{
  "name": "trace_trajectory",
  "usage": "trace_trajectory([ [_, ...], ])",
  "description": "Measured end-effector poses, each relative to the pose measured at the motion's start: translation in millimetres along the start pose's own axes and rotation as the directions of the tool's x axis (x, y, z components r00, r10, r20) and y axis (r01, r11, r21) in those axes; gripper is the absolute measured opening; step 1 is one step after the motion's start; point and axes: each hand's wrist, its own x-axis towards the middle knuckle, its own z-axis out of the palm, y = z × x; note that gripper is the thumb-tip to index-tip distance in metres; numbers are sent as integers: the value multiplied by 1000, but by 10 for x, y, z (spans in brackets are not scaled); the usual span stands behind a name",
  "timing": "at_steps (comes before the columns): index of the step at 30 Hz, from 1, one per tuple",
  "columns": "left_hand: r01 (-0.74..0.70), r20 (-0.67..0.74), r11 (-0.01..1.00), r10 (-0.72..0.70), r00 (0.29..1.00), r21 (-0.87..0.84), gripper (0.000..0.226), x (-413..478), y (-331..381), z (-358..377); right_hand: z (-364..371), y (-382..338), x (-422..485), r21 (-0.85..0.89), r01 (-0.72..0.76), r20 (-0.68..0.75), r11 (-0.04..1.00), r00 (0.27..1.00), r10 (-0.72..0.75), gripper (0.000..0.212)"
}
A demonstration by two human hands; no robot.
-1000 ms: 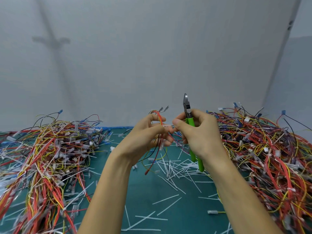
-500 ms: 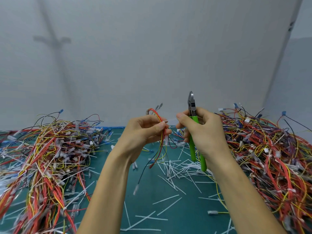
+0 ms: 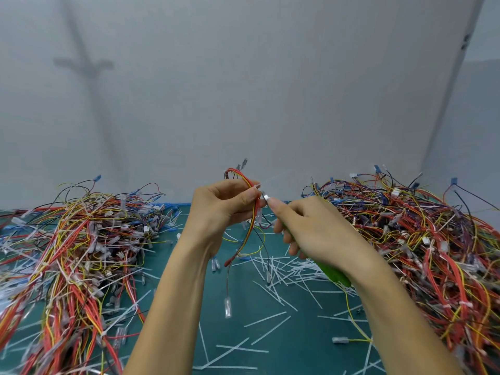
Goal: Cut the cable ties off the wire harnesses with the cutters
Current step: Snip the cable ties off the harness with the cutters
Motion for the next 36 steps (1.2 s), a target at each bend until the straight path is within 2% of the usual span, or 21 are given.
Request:
trace_trajectory([
  [6,14,39,998,-16,999,55,14,-19,25,14,96,-54,6,-54,79,-89,995,993,-84,63],
  [19,30,47,997,-34,998,70,18,-19,37,-1,96,-38,18,-100,151,-162,984,973,-166,63],
  [26,34,-26,998,-33,999,56,22,-17,63,-35,78,-32,21,11,101,-177,995,979,-98,59],
  [28,42,-86,999,-42,995,-4,13,-12,78,-50,54,27,46,-58,71,-136,996,988,-78,63],
  [30,38,-132,997,-46,990,-63,11,-10,94,-63,54,130,87,-201,29,-89,979,995,-47,67],
  [36,-23,-201,996,5,980,-88,12,6,135,-120,266,530,198,-539,-153,43,828,977,208,42],
])
